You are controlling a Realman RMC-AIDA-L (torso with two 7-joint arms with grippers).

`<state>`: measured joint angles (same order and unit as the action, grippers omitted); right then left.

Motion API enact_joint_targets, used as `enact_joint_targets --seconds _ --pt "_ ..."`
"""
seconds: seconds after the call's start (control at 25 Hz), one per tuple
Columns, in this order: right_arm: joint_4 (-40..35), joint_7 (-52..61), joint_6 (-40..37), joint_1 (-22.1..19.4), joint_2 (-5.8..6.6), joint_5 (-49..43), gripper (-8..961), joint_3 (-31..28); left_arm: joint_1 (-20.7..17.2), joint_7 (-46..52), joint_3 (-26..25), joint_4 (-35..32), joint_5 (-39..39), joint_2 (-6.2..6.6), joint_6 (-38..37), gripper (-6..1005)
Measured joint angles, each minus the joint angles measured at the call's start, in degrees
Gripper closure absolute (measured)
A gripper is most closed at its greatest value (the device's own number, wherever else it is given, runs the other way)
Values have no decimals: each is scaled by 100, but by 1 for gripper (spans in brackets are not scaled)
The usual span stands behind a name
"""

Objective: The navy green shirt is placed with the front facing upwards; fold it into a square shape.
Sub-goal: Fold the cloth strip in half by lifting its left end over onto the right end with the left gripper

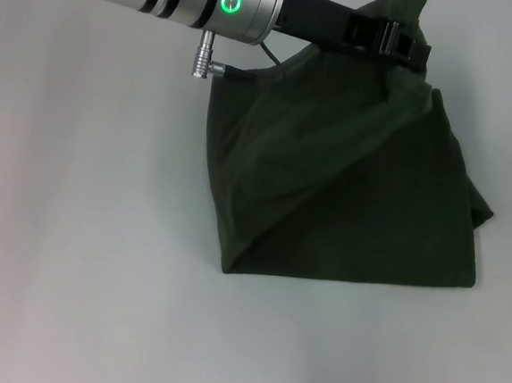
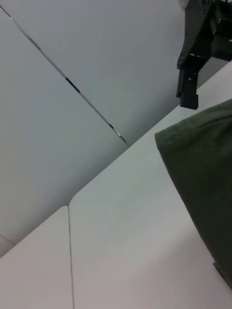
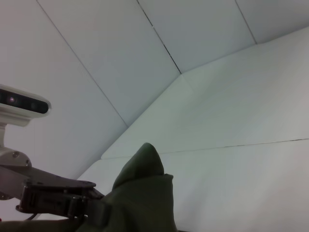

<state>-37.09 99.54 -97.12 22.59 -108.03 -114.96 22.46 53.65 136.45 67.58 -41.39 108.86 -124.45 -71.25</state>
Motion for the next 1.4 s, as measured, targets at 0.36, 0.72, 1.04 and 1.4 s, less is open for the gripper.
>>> enact_joint_targets --seconds 0.36,0.72,1.04,1.4 --pt "0 4 -9 0 3 0 40 30 19 -221 244 -34 -137 0 77 983" --pt "0 11 -9 -18 11 -1 40 39 114 -511 429 -100 -129 21 203 982" --pt "0 21 -8 -48 12 -7 41 23 175 -527 577 -62 -136 2 348 982" --pt "0 22 -8 -53 12 -10 41 21 203 -522 590 -61 -141 -5 374 982"
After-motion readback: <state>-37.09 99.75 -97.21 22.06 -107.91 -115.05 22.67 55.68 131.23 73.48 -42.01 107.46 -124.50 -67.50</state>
